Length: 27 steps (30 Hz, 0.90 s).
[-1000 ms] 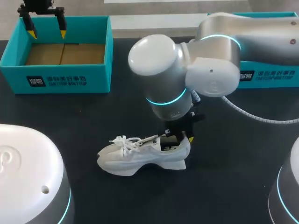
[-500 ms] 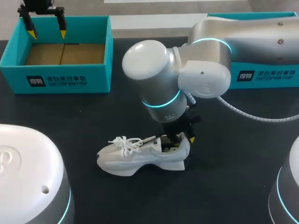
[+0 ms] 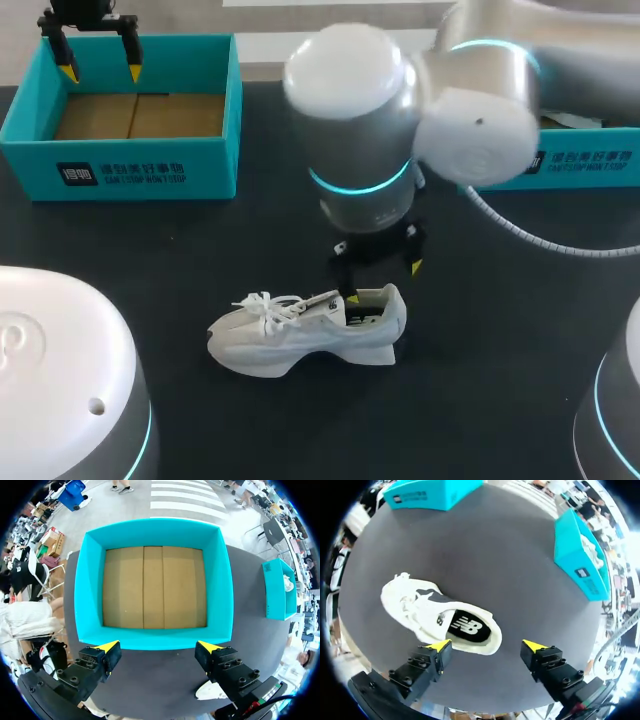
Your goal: Take the shoe out of the shoebox, open the shoe tongue, remove and reinsert the insole, then place the shoe into the shoebox
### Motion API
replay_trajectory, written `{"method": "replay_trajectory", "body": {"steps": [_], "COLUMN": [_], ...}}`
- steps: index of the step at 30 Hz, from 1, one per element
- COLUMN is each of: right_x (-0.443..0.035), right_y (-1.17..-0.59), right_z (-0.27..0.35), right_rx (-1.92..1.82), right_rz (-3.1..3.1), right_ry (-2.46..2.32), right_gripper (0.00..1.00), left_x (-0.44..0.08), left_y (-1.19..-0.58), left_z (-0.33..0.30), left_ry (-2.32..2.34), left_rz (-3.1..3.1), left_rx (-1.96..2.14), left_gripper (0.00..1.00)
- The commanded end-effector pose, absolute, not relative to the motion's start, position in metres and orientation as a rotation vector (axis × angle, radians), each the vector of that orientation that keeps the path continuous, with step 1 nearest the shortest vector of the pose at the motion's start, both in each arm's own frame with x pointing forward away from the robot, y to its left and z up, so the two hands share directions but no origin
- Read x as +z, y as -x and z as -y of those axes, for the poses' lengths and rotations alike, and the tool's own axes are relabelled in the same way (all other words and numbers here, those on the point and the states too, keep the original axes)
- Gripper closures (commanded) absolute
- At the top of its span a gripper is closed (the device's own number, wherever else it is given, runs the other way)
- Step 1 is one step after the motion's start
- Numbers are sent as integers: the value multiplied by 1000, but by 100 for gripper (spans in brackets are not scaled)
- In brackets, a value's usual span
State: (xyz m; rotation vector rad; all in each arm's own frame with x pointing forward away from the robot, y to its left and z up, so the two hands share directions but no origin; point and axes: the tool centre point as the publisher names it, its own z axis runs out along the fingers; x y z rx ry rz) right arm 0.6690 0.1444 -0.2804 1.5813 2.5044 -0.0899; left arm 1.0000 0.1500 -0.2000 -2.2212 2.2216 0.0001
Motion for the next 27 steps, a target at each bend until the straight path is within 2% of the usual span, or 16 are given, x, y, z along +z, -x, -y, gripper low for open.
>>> {"method": "replay_trajectory", "body": {"steps": [1,15,19,22,27], "right_x": [-246,-246,-242,-241,-240], "right_y": [-666,-666,-656,-649,-638], "right_z": [-124,-124,-129,-130,-135], "right_rx": [25,25,354,373,305], "right_rz": [-2585,-2585,-2753,-2779,-2828], "right_ry": [-1465,-1465,-756,-320,107], "right_gripper": [0,0,0,0,0], "left_x": [-200,-200,-200,-200,-200], "left_y": [-1000,-1000,-1000,-1000,-1000], "left_z": [-150,-150,-150,-150,-150], "left_ry": [2221,2221,2221,2221,2221], "left_rz": [-2222,-2222,-2222,-2222,-2222], "left_rx": [0,0,0,0,0], "left_gripper": [0,0,0,0,0]}}
